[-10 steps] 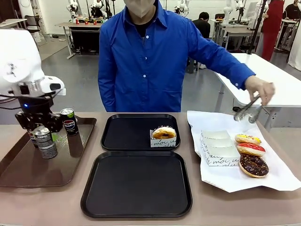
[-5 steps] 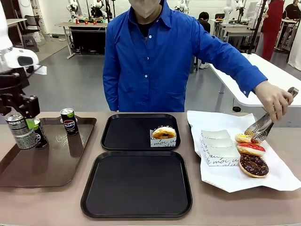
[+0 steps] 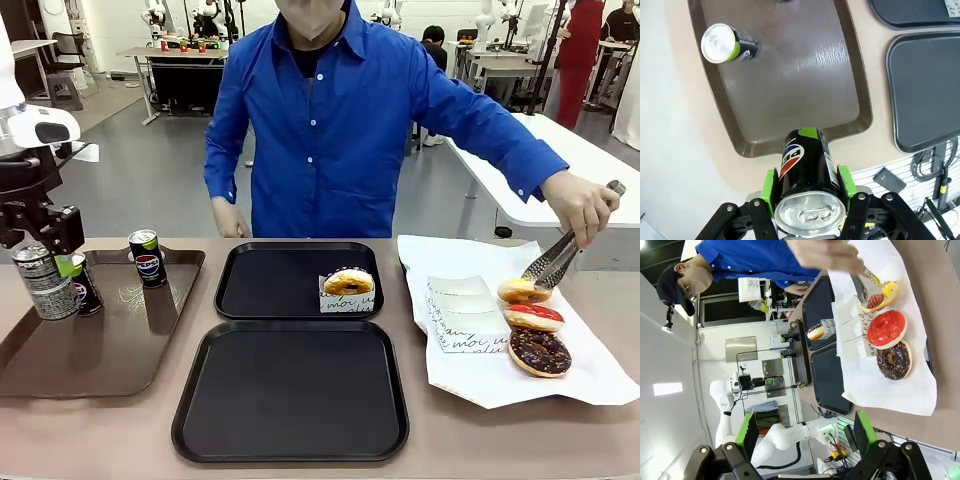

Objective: Set up donuts and drinks on trays.
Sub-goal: Pick up one Pepsi coke and place it on the Flat Tray.

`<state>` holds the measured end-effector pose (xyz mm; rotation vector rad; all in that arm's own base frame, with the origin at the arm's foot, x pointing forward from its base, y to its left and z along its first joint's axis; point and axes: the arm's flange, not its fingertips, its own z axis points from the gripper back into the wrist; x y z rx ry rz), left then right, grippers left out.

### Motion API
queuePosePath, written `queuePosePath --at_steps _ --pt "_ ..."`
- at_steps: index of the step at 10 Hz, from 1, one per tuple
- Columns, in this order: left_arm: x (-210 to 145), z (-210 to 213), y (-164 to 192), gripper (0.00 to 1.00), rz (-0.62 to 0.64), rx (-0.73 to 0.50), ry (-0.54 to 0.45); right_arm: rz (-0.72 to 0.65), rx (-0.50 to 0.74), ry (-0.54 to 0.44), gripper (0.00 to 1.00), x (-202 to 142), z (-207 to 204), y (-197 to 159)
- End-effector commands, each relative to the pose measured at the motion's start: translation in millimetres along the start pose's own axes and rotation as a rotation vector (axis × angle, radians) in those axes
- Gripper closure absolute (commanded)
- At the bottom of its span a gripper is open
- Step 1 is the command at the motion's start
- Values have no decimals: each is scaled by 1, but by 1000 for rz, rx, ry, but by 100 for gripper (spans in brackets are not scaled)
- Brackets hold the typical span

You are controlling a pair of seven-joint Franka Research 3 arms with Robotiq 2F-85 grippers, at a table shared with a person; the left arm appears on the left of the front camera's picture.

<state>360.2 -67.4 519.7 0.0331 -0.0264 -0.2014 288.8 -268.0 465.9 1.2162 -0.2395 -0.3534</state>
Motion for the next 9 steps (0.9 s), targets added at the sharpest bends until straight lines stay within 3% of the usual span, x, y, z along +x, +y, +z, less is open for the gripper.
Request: queuePosePath --at_steps 1,9 --pt "20 10 -19 41 -25 29 -54 6 22 -5 0 -1 -1 0" --pt "142 -12 -128 41 -117 -4 -137 6 22 -5 0 -1 -1 0"
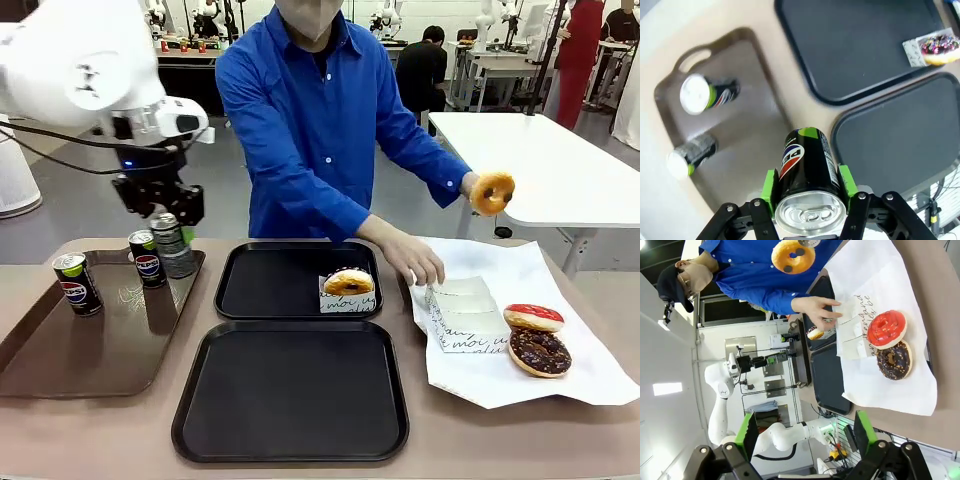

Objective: Set up donuts and drinks on trays.
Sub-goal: Pick up one Pepsi coke and place it on the Flat Tray.

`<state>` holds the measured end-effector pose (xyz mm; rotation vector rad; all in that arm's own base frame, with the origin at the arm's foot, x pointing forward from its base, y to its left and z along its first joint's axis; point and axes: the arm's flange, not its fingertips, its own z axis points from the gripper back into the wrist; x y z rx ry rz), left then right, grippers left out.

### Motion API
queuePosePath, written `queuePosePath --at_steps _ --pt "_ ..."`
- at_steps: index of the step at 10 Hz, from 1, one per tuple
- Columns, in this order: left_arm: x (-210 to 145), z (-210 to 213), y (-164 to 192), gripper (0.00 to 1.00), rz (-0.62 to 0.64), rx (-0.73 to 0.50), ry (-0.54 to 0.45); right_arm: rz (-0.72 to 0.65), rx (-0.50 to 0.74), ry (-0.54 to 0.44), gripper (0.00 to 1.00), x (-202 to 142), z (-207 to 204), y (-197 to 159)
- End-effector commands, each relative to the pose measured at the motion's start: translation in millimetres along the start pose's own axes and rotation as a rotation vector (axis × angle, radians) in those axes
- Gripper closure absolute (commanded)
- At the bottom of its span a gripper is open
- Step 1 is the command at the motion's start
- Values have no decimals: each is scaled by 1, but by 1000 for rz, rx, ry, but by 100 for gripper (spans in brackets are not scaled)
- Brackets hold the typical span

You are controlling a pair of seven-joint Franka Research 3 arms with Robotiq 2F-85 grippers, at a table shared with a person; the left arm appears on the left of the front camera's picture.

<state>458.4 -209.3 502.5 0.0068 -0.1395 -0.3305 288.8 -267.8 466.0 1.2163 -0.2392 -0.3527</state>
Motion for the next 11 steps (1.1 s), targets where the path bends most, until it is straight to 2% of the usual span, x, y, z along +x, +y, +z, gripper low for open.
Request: queuePosePath --at_steps 1,4,5,6,7,9,10,11 --pt "33 -9 -17 41 11 22 -25 5 22 -6 0 -1 -1 0" --pt "76 -36 -41 41 -20 36 -9 5 22 -6 0 -1 -1 0" --pt "83 -48 -45 41 -28 21 12 5 22 -6 0 -1 -1 0" --pt "70 -45 -41 41 -36 11 55 5 22 -6 0 -1 -1 0" --pt "32 -18 -19 41 -47 48 160 5 22 -6 0 -1 -1 0" --pt "-69 14 38 41 -154 55 141 5 22 -6 0 -1 -1 0" --pt "-113 14 58 41 -158 21 131 5 22 -6 0 -1 -1 0" --pt "-140 12 74 41 -127 -4 127 5 22 -6 0 -1 -1 0"
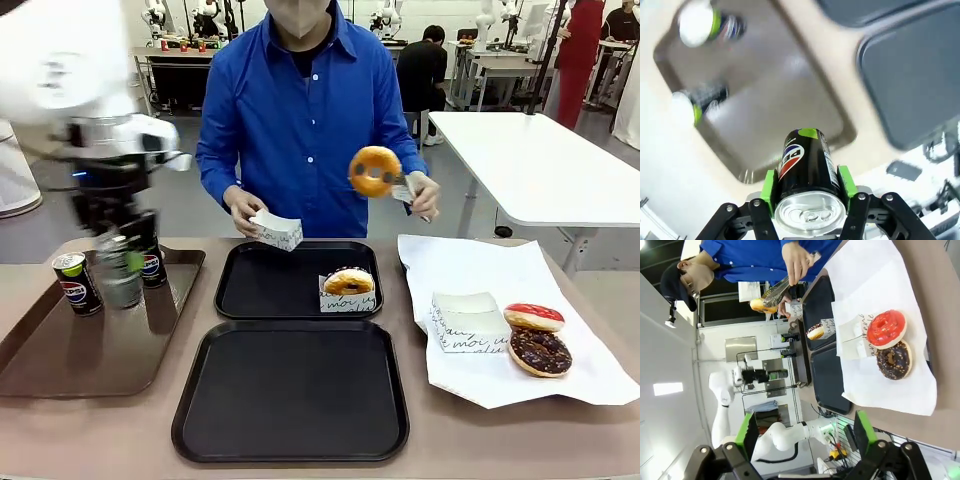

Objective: Set up donuts and drinks on trays.
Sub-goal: Pick up one Pepsi coke and place it on the Flat Tray.

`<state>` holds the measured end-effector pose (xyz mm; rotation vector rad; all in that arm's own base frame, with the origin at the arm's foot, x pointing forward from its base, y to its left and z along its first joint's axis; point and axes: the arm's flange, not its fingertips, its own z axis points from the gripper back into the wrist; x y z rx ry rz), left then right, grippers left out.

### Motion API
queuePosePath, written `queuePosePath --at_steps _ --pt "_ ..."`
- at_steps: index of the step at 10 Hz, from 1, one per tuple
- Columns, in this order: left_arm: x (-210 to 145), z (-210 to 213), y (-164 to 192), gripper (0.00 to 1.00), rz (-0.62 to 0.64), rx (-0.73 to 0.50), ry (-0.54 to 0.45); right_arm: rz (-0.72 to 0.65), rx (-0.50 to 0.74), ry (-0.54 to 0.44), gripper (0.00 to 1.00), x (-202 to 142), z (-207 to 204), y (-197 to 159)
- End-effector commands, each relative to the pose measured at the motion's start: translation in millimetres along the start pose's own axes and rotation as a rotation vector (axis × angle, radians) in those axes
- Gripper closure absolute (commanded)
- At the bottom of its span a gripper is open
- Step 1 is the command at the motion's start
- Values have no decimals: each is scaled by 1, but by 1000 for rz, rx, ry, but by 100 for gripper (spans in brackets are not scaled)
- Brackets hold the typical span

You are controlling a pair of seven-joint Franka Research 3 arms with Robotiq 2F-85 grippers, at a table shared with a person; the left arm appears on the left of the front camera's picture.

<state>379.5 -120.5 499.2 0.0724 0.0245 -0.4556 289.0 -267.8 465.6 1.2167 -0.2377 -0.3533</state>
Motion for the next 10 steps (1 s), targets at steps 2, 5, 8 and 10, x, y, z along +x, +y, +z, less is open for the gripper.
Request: queuePosePath --at_steps 2,5,8,10 --pt "-46 -1 26 41 15 -47 -57 7 22 -7 0 -1 -1 1" --pt "-33 1 30 41 43 -69 -63 7 22 -7 0 -1 -1 1" --pt "4 9 39 41 47 -97 -58 7 22 -7 0 -1 -1 1" --pt "24 14 33 41 37 -108 -69 7 22 -7 0 -1 -1 1"
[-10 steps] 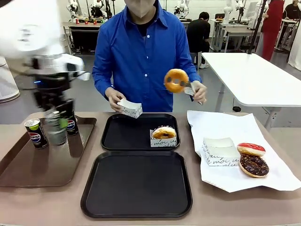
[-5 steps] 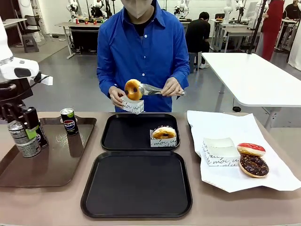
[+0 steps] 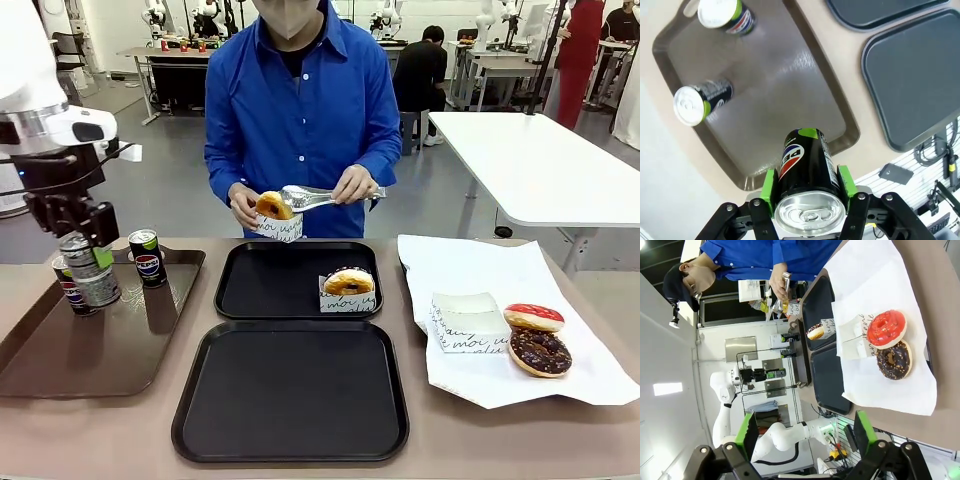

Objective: Set up donuts and drinks on trays.
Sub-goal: Pick up one Pepsi coke and place it on the Flat Tray.

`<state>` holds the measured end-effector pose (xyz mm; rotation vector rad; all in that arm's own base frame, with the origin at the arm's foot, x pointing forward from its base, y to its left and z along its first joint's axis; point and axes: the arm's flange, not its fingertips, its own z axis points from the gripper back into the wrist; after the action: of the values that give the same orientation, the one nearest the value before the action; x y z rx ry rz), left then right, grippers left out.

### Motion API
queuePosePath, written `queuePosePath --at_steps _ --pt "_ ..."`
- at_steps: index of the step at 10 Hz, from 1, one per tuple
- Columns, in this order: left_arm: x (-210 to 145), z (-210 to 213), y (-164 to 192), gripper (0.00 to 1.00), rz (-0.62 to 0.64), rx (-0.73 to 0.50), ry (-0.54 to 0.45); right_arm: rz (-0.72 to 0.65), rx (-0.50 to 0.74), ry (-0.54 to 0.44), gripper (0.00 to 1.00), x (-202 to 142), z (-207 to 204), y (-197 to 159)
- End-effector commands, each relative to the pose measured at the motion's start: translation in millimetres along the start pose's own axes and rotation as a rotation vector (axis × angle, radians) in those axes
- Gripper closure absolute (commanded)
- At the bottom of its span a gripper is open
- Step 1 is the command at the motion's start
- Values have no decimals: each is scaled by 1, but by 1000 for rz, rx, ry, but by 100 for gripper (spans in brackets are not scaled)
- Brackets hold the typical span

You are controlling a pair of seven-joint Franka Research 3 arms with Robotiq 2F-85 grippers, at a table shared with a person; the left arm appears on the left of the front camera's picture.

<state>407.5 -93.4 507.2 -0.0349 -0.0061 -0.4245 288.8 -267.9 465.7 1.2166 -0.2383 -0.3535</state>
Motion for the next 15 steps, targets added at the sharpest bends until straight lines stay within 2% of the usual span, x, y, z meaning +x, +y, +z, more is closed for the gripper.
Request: queuePosePath --at_steps 1,4,7,8,11,15 --pt "19 6 -11 41 -5 -8 -29 6 22 -6 0 -1 -1 1" --pt "47 8 -26 41 -26 0 -14 6 22 -6 0 -1 -1 1" --pt "50 3 -29 41 -1 6 -11 6 22 -6 0 -1 -1 1" --pt "61 3 -36 41 -5 21 -26 6 22 -6 0 -1 -1 1" --pt "119 -8 -72 41 -25 115 -48 6 22 -6 0 -1 -1 1" --pt "176 -42 -100 41 -29 150 -75 6 22 -6 0 -1 -1 1"
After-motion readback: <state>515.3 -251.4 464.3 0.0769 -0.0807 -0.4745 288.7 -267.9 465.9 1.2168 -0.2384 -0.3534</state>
